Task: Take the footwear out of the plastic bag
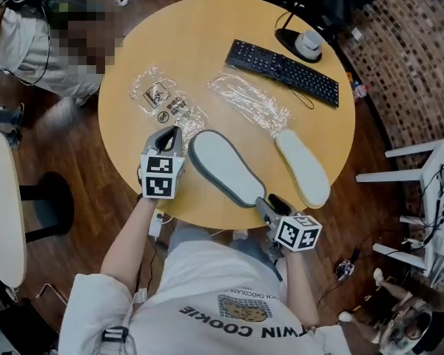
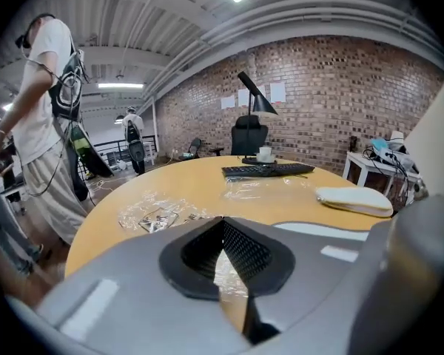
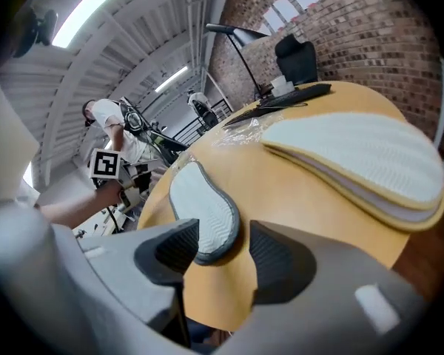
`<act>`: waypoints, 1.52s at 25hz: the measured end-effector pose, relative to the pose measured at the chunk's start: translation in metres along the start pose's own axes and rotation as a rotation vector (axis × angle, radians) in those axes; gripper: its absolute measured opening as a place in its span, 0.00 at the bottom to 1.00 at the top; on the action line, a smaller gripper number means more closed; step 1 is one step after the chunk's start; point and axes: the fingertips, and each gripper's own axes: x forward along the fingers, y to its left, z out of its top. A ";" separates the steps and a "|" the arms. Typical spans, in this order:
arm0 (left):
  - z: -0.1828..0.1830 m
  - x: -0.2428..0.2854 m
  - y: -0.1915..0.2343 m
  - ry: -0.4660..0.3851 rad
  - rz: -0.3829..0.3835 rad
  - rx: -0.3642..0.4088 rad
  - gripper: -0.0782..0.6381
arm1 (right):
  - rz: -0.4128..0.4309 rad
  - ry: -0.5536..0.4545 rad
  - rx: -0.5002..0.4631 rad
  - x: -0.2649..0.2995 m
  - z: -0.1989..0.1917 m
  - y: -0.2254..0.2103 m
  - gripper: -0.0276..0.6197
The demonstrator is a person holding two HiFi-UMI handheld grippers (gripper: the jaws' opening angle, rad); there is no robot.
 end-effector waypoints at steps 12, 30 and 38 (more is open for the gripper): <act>-0.004 -0.107 -0.139 -0.046 0.133 -0.109 0.12 | 0.289 0.003 -0.286 -0.049 0.017 0.030 0.36; -0.035 -0.251 -0.207 -0.128 0.215 -0.245 0.12 | 0.513 -0.076 -0.630 -0.106 -0.027 0.171 0.19; -0.072 -0.331 -0.252 -0.159 0.205 -0.267 0.12 | 0.490 -0.111 -0.689 -0.168 -0.092 0.204 0.10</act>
